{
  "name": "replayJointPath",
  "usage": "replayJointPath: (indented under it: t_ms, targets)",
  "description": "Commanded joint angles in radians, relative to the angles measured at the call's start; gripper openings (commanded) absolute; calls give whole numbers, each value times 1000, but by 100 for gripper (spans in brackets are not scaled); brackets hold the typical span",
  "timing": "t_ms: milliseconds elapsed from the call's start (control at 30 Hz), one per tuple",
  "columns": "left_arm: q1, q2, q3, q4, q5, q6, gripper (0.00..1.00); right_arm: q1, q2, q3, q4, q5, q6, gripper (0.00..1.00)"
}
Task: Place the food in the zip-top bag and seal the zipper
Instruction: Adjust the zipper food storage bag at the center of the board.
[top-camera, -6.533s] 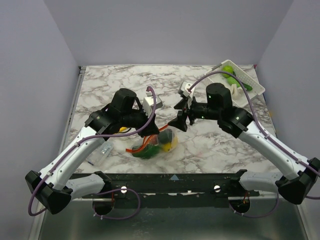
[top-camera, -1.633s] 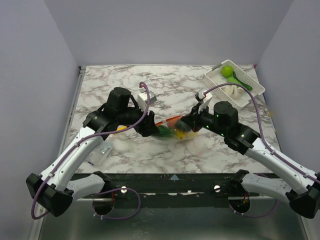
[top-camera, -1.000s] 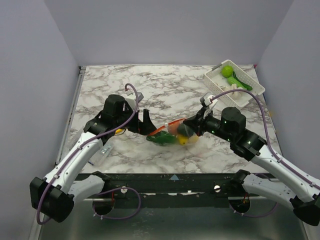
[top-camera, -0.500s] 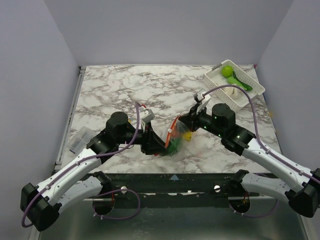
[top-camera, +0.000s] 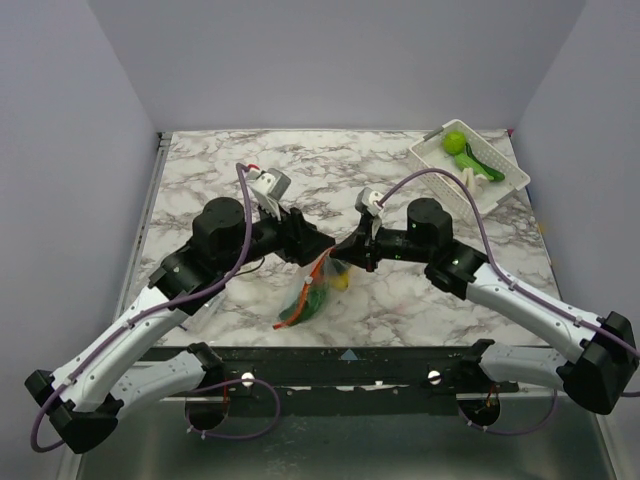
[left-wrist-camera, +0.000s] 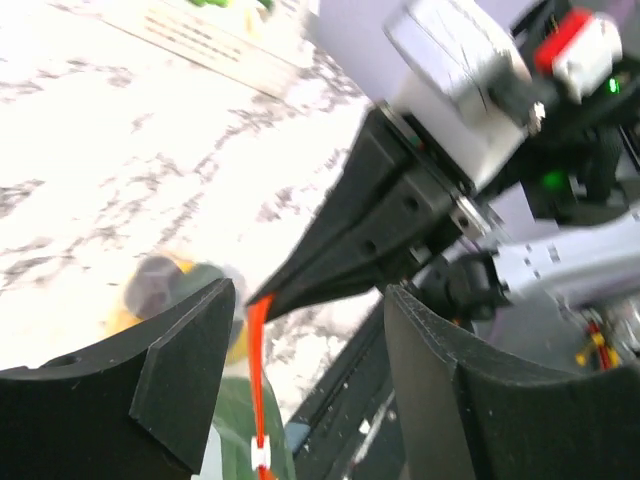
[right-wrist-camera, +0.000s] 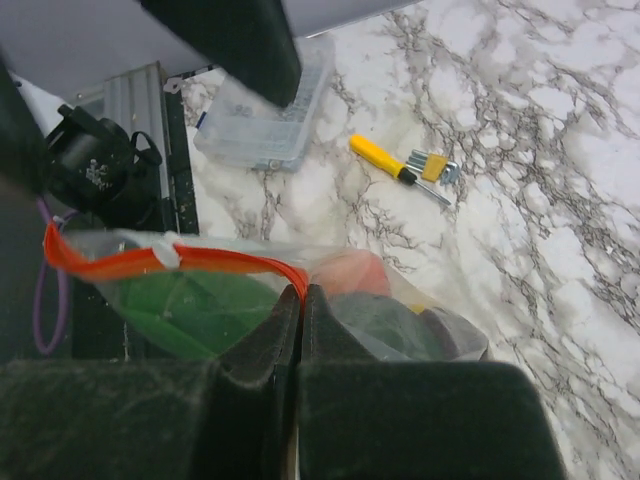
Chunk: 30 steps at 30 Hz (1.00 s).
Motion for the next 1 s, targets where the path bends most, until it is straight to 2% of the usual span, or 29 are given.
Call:
replayJointPath:
  t_ms: [0, 100, 267, 400, 533, 567, 633, 667, 733, 767, 833, 900, 967]
  targets:
    - [1, 15, 64, -186, -264, 6, 65, 2, 19, 49, 70, -91, -68, 0]
    - [2, 43, 55, -188, -220, 62, 67, 2, 29, 58, 71, -90, -66, 0]
    - [0, 63, 23, -188, -74, 163, 65, 1, 30, 68, 66, -64, -66, 0]
    - [1, 82, 27, -204, -48, 208, 52, 2, 31, 76, 59, -61, -62, 0]
    - [-3, 105, 47, -215, 15, 233, 46, 2, 47, 89, 53, -48, -53, 0]
    - [-3, 108, 48, -216, 12, 233, 42, 2, 51, 94, 51, -48, -49, 0]
    - [-3, 124, 65, -236, -30, 235, 27, 2, 65, 115, 25, -54, -44, 1]
    - [-3, 136, 79, -253, -69, 223, 14, 2, 77, 137, 4, -31, -28, 12]
    - [-3, 173, 116, -288, -142, 175, 0, 3, 115, 204, -99, 87, 72, 45]
    - [-4, 189, 140, -314, -203, 121, 0, 2, 137, 238, -181, 164, 126, 52]
    - [-7, 221, 185, -368, -353, 9, 0, 3, 144, 277, -299, 338, 250, 58]
    - [-10, 245, 219, -415, -497, -120, 0, 3, 132, 291, -392, 475, 353, 62]
    - [-10, 262, 238, -422, -575, -225, 0, 3, 117, 301, -455, 567, 419, 66]
